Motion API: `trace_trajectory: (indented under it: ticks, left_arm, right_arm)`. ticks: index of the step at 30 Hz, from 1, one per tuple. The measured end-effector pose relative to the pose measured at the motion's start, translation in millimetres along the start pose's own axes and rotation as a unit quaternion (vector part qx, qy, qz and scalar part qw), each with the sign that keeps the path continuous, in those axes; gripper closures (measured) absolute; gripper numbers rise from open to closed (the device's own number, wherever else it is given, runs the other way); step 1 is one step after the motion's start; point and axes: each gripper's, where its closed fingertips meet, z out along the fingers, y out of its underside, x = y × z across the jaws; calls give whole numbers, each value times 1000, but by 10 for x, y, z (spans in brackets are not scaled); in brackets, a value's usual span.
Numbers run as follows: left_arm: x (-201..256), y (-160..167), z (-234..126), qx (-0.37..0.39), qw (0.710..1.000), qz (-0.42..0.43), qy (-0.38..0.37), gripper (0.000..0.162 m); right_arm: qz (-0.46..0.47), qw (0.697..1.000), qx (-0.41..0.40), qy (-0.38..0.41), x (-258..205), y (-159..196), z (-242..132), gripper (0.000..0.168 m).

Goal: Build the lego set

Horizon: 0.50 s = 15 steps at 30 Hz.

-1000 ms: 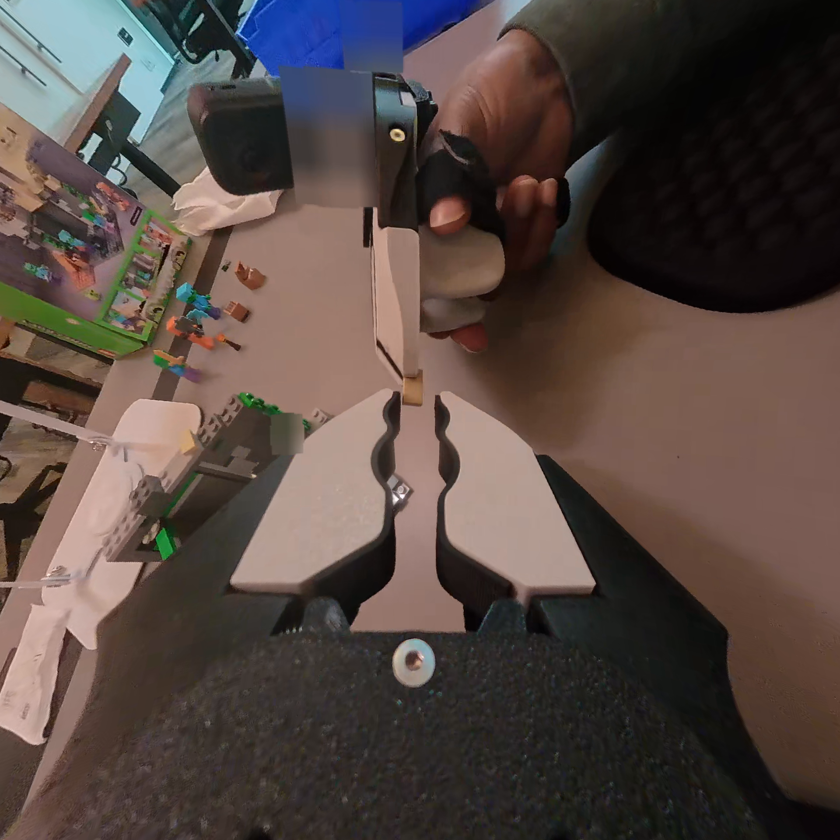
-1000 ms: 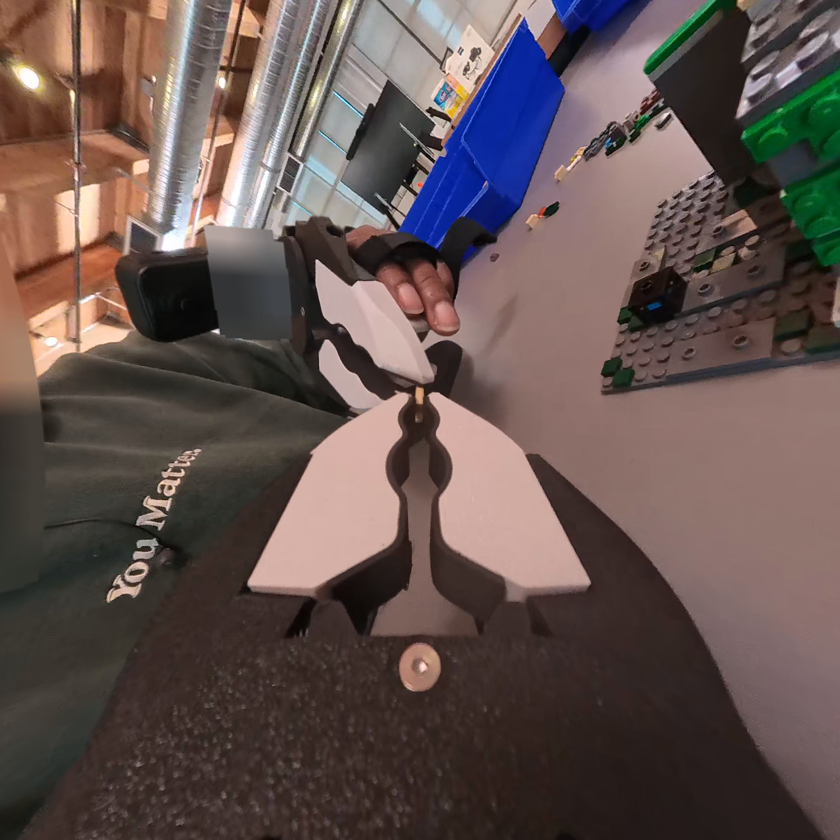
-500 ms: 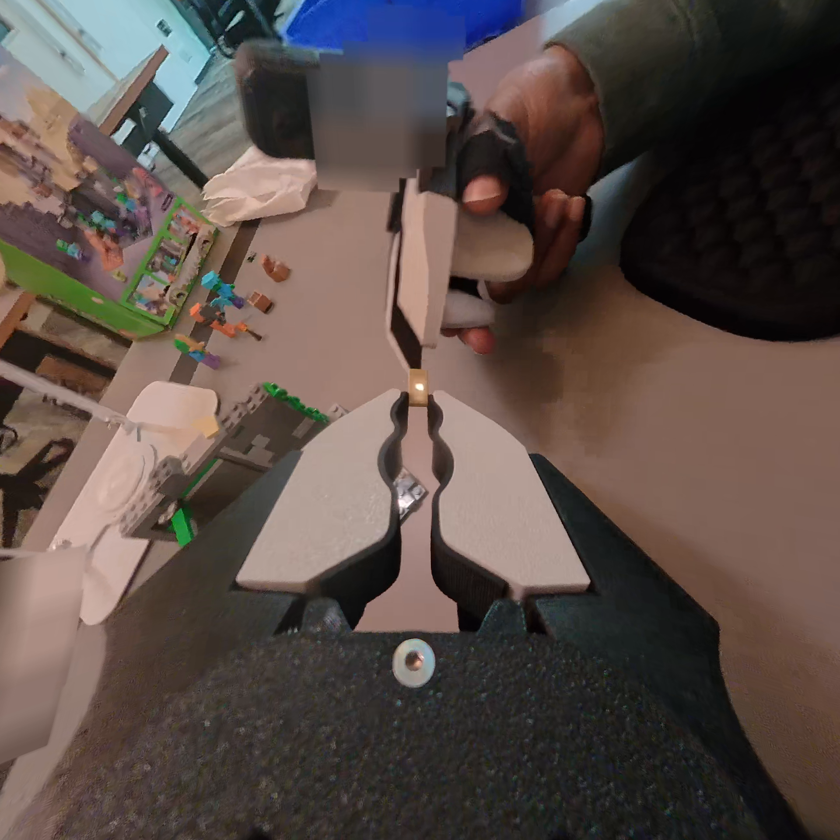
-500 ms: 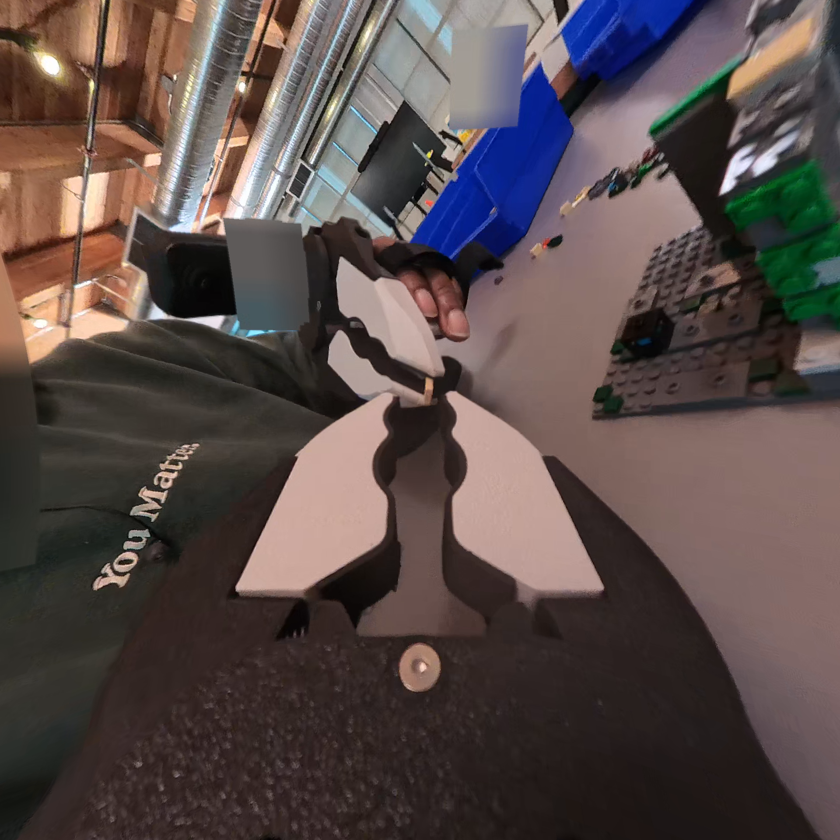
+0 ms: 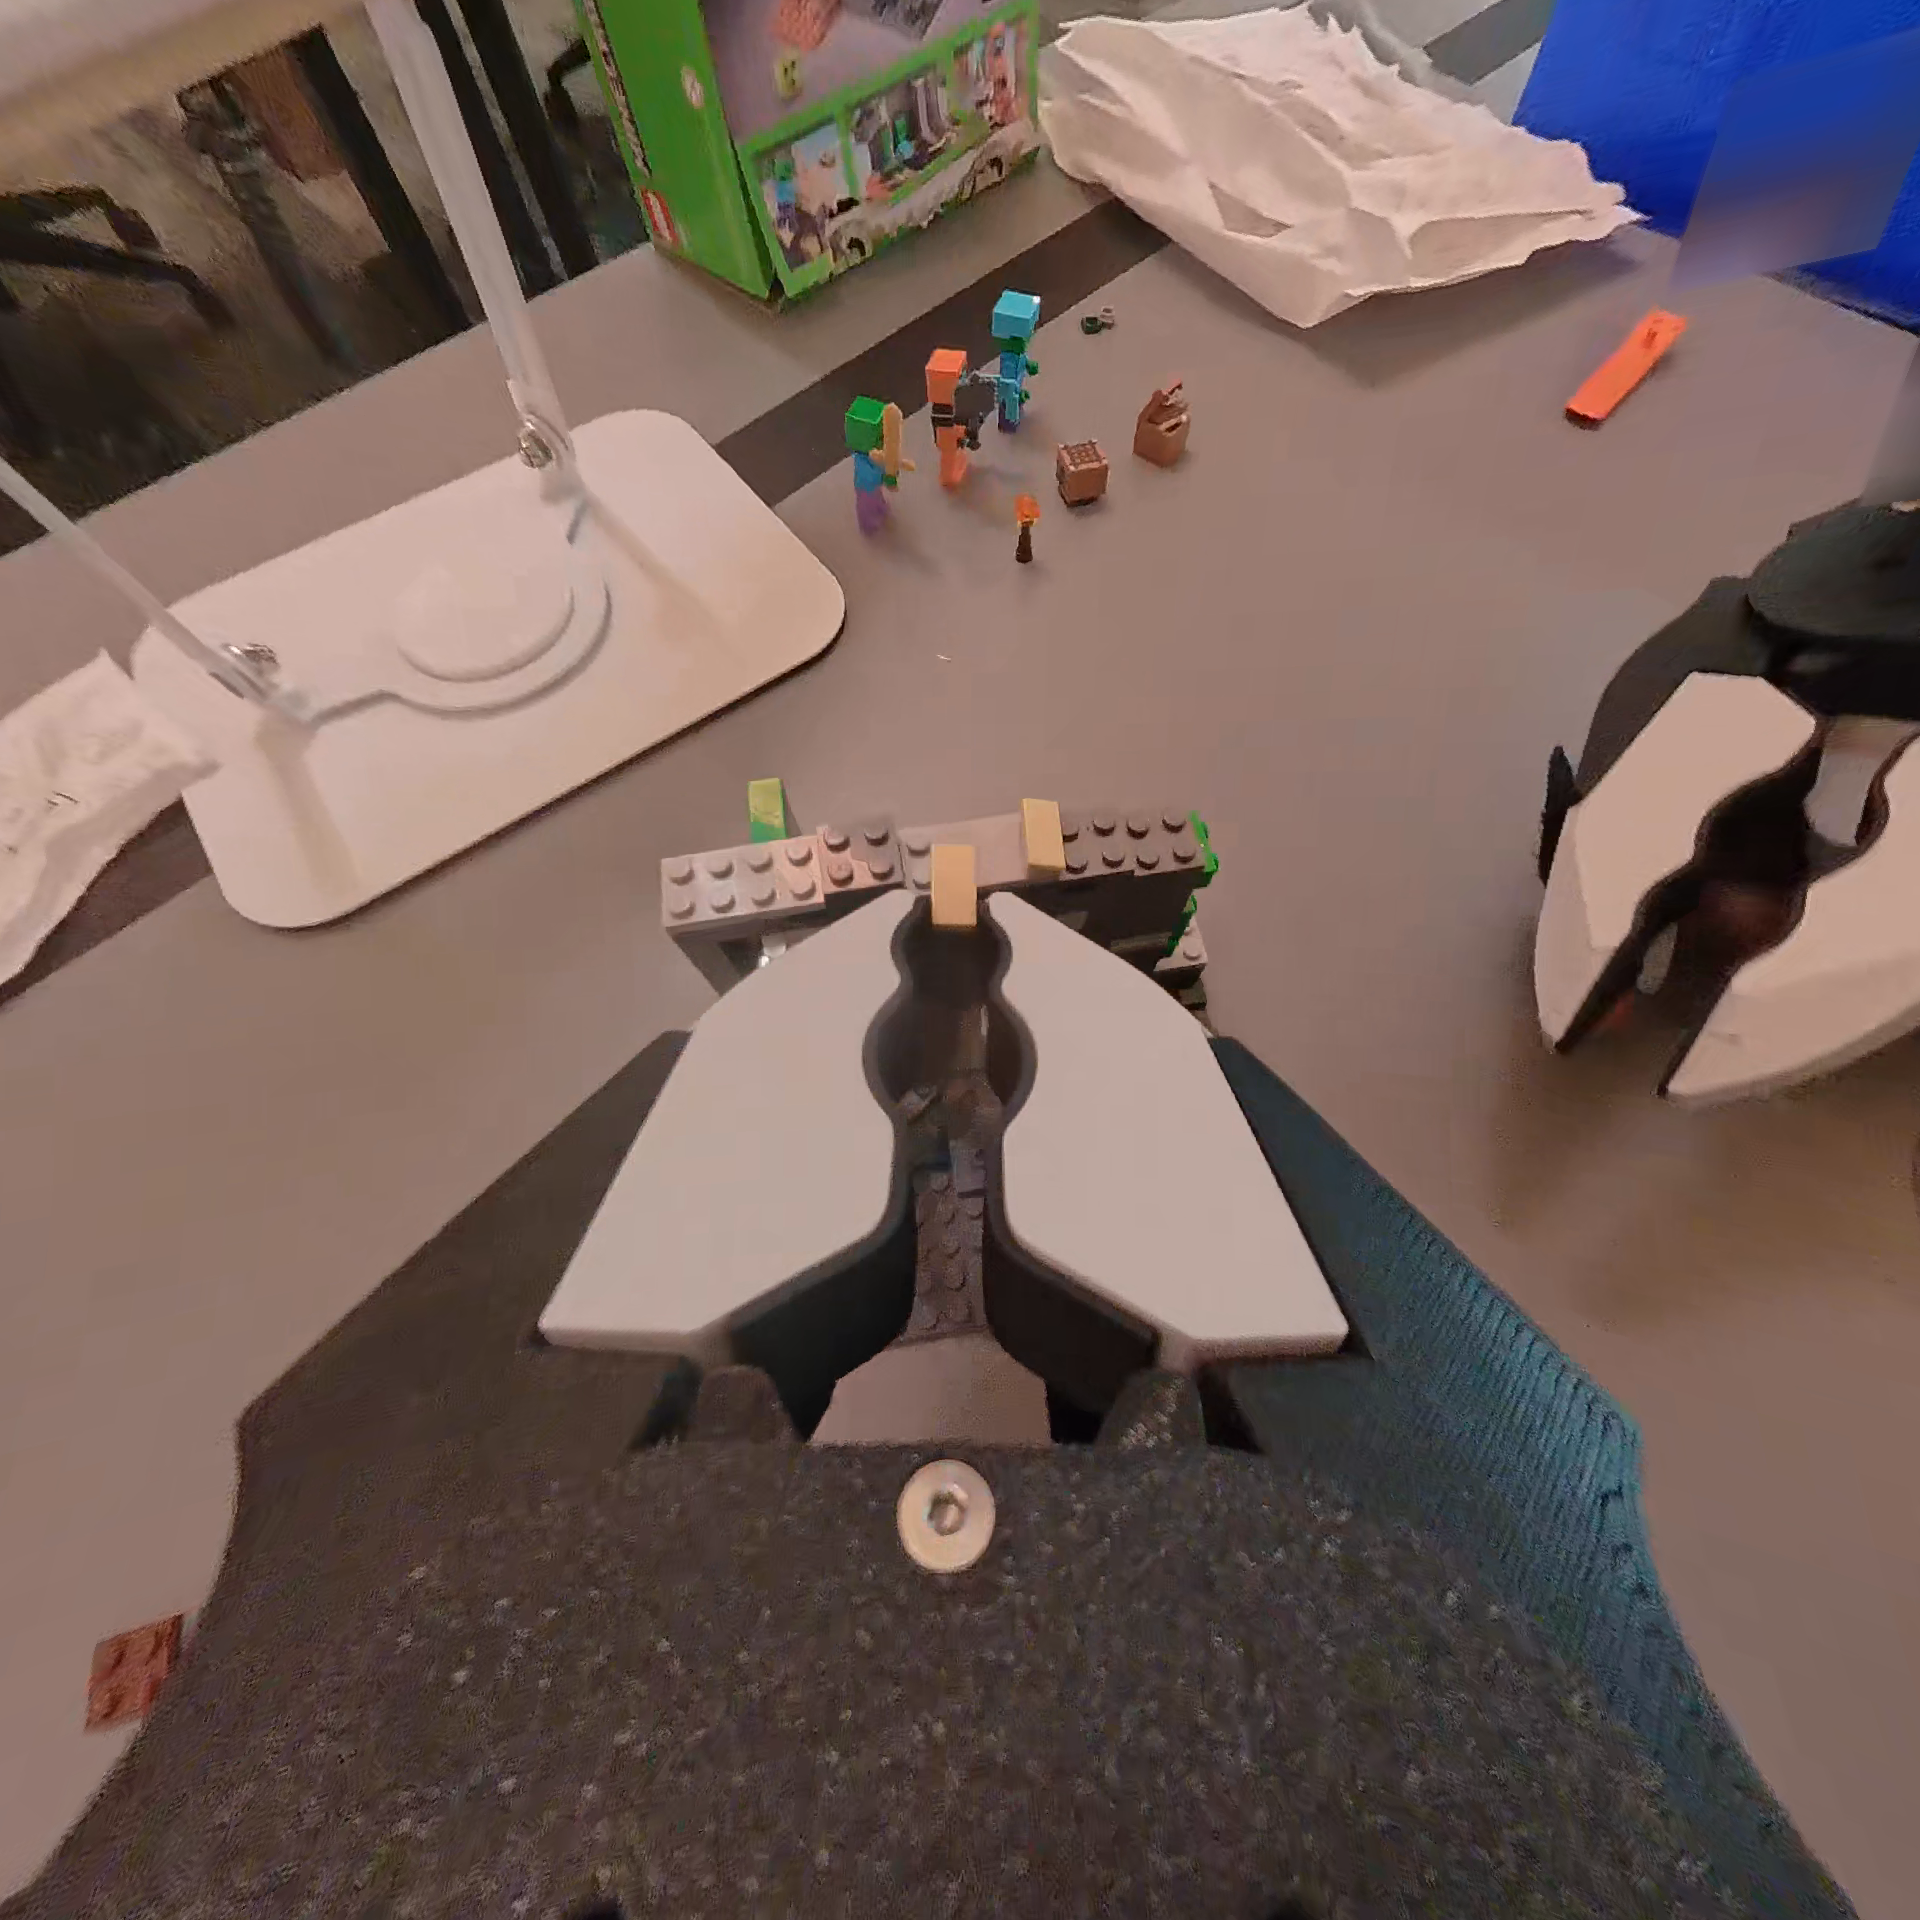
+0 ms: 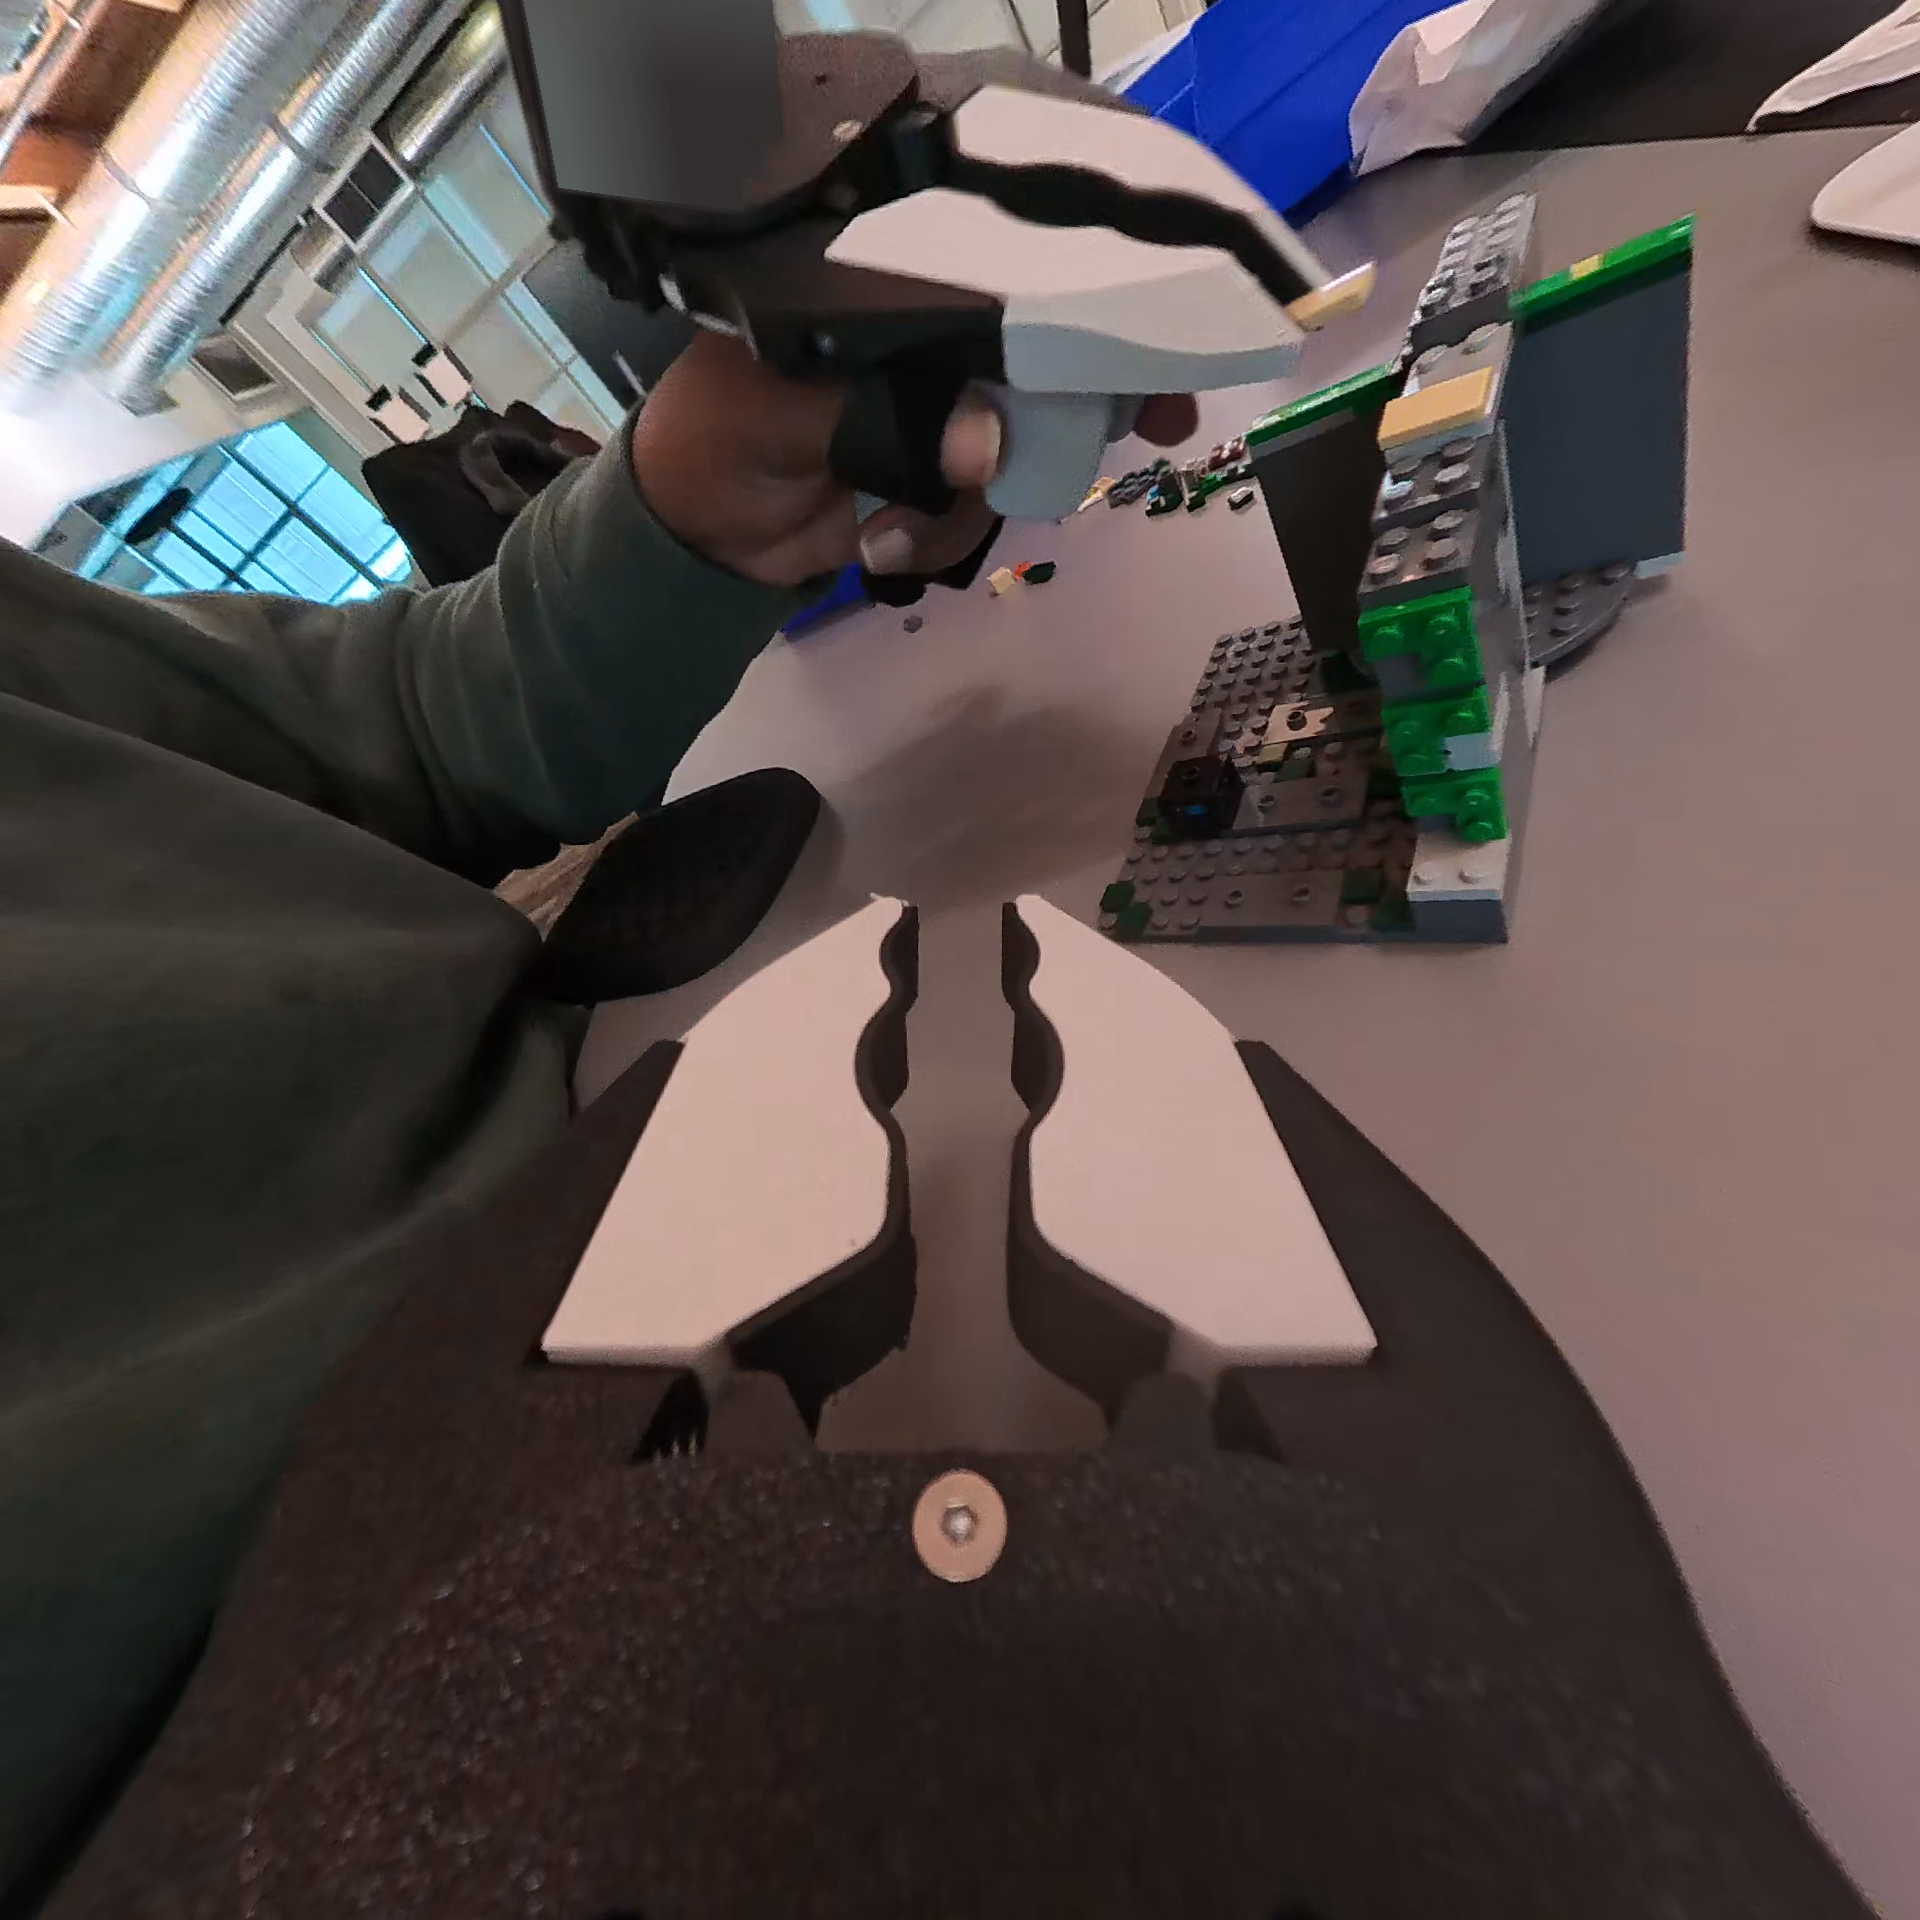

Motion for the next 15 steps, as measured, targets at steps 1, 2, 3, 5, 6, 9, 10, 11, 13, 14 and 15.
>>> trace_trajectory:
  ticks: [1, 2, 3, 5, 6, 9, 10, 11, 13, 14, 15]
  left_arm:
    - [1, 2, 30, -8, 1000, -2, 3, 154]
    - [0, -2, 54, -12, 1000, -3, 4, 154]
    - [-7, -8, 73, -15, 1000, -2, 1, 155]
    - [-13, -8, 106, -24, 1000, -2, -2, 155]
    - [-17, -8, 119, -28, 1000, -3, -3, 155]
    - [-40, -10, 146, -36, 999, -9, -9, 155]
    - [-45, -12, 151, -38, 999, -11, -10, 154]
    - [-45, -16, 155, -39, 999, -12, -10, 154]
    - [-40, -24, 162, -41, 999, -13, -10, 154]
    - [-39, -22, 164, -43, 999, -11, -11, 154]
    - [-37, -21, 167, -43, 999, -9, -13, 154]
  right_arm:
    - [-3, 1000, -3, 1, -1, 12, 5, 154]
    - [-5, 1000, -7, 2, -2, 22, 9, 154]
    - [-6, 1000, -10, 2, -5, 32, 14, 154]
    - [-9, 1000, -15, 2, -13, 48, 22, 154]
    - [-11, 1000, -17, 2, -16, 56, 26, 154]
    - [-12, 1000, -24, 0, -24, 79, 36, 154]
    - [-13, 1000, -26, 0, -27, 87, 39, 155]
    - [-14, 1000, -28, 0, -29, 93, 43, 155]
    - [-15, 999, -31, 0, -31, 101, 47, 155]
    - [-16, 999, -32, 0, -34, 105, 49, 155]
    - [-16, 999, -33, 0, -36, 108, 51, 155]
